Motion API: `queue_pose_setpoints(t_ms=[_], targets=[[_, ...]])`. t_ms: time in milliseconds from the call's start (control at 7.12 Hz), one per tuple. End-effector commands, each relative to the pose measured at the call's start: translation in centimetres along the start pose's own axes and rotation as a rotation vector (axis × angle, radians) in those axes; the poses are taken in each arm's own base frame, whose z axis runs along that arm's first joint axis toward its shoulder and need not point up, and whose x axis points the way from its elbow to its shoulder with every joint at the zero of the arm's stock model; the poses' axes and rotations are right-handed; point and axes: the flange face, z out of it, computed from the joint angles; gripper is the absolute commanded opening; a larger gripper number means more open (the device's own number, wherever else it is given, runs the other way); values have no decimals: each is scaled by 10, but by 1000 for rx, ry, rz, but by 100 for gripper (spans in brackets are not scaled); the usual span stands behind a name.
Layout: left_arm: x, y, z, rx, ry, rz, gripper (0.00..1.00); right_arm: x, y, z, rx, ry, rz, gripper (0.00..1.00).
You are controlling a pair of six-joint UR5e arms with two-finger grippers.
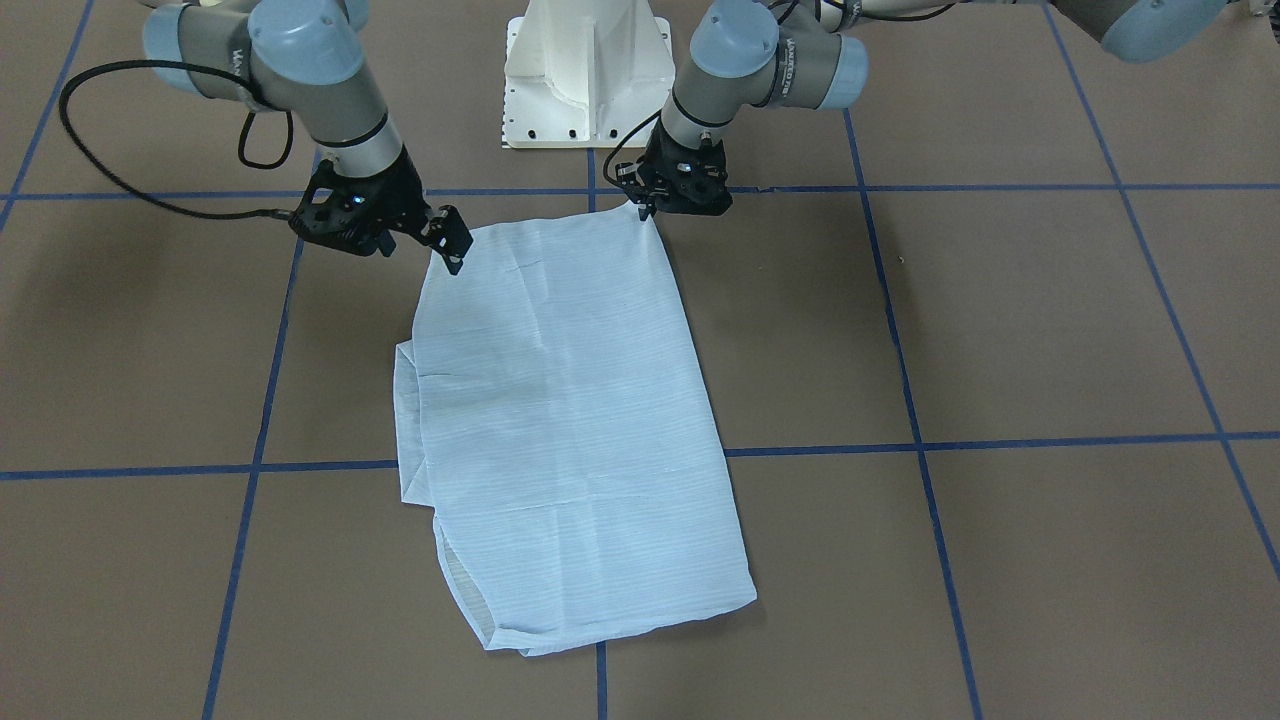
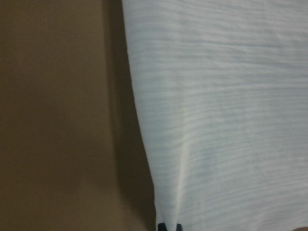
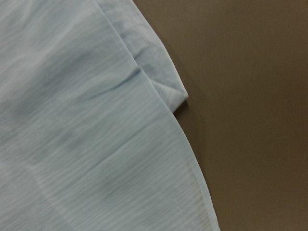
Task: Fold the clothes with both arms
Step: 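Lower the right gripper to the shirt's other near corner and grasp both near corners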
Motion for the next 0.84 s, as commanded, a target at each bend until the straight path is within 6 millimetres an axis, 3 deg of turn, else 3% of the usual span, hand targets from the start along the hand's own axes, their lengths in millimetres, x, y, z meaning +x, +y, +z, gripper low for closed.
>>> queue_pose_setpoints(t_ms=[0,422,703], targets=[[3,1,-4,0,9,1,0,3,79,26,62,-19,150,99],[3,2,-6,1,14,2,0,11,102,42,77,15,249,92],[3,2,-6,1,14,2,0,12,102,50,109,21,309,89]])
